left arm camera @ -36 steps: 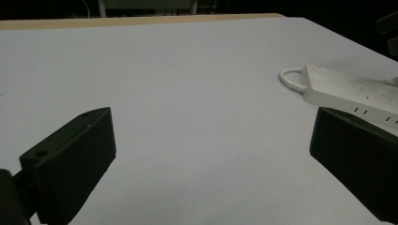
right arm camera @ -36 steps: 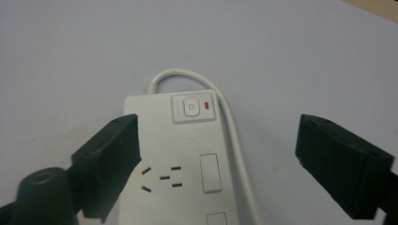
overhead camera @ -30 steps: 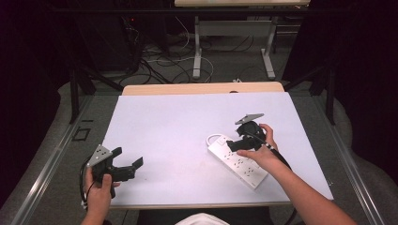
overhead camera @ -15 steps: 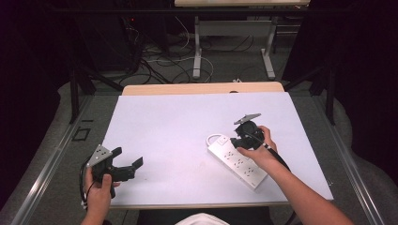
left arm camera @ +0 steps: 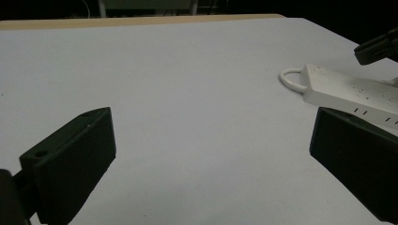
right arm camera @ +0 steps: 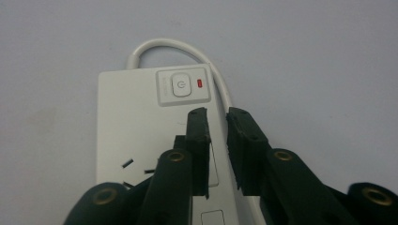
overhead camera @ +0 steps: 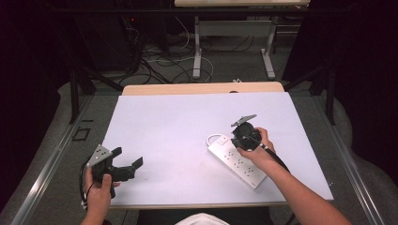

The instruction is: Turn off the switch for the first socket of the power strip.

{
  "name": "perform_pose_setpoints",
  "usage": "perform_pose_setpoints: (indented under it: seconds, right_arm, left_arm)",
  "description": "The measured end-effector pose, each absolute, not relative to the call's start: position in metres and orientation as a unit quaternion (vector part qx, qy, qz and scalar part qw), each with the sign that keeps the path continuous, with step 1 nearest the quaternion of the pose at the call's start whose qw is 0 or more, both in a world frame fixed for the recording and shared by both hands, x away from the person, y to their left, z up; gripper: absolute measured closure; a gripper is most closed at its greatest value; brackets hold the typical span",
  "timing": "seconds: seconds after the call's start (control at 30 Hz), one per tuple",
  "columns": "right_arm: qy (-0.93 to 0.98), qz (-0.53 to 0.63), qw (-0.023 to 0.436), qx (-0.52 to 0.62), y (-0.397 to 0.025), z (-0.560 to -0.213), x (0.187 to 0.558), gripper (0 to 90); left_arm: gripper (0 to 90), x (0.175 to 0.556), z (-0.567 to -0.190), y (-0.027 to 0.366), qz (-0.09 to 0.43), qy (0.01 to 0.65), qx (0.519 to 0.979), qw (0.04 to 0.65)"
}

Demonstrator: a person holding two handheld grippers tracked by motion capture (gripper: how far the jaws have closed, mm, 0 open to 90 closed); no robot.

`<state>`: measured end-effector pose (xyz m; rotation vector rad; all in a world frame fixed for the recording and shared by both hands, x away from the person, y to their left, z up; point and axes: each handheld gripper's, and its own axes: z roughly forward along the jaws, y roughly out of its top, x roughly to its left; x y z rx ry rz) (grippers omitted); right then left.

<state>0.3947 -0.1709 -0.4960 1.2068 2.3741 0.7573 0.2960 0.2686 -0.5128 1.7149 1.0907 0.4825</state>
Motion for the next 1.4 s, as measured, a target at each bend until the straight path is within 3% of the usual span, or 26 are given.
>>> perform_pose_setpoints:
  seconds: [0.2, 0.9, 1.4]
  right_arm:
    - [0.848, 0.258, 0.177, 0.428, -0.168, -0.5, 0.396, 90.0]
    - [0.847, 0.236, 0.127, 0.459, -0.175, -0.513, 0.399, 90.0]
    - [0.851, 0.235, 0.118, 0.454, -0.18, -0.512, 0.397, 90.0]
  left_arm:
    - [0.5, 0.296, -0.513, 0.269, 0.2, 0.452, 0.71, 0.502]
    - [0.5, 0.297, -0.514, 0.268, 0.199, 0.453, 0.71, 0.502]
    - [0.5, 0.297, -0.514, 0.268, 0.199, 0.453, 0.71, 0.501]
